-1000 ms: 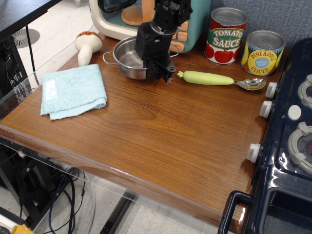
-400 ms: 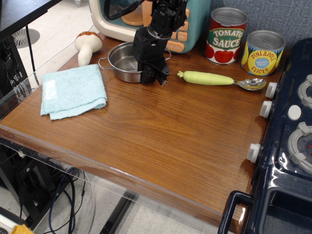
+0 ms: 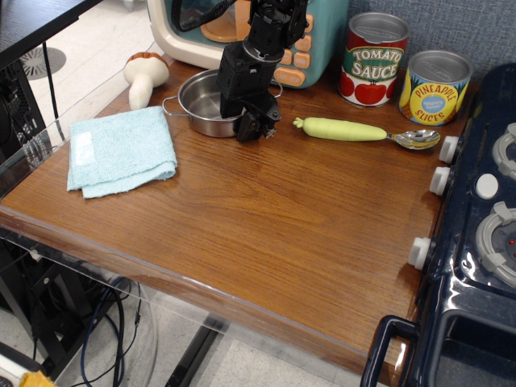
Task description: Put the pot directly in front of the microwave
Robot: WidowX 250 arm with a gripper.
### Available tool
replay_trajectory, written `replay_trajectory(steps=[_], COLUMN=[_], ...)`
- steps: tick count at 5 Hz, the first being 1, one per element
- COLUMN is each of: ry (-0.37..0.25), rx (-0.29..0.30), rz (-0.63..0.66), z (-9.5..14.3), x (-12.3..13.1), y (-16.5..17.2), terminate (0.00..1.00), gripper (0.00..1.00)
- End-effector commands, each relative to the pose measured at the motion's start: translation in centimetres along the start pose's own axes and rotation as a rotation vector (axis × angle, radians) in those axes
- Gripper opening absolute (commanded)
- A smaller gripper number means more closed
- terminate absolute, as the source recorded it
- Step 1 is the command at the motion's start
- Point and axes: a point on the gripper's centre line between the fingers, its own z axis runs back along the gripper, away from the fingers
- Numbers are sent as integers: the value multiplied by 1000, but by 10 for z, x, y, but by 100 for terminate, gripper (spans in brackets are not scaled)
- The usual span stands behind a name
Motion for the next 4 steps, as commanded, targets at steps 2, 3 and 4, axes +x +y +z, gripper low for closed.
replay_trajectory(steps=[2, 3, 4], ry=[177, 177, 177], rx=[-88, -88, -88], rz=[25, 25, 25], z=[76, 76, 76], x=[24, 24, 24], y=[-15, -15, -15], terminate=[0, 0, 0], gripper=[100, 100, 100])
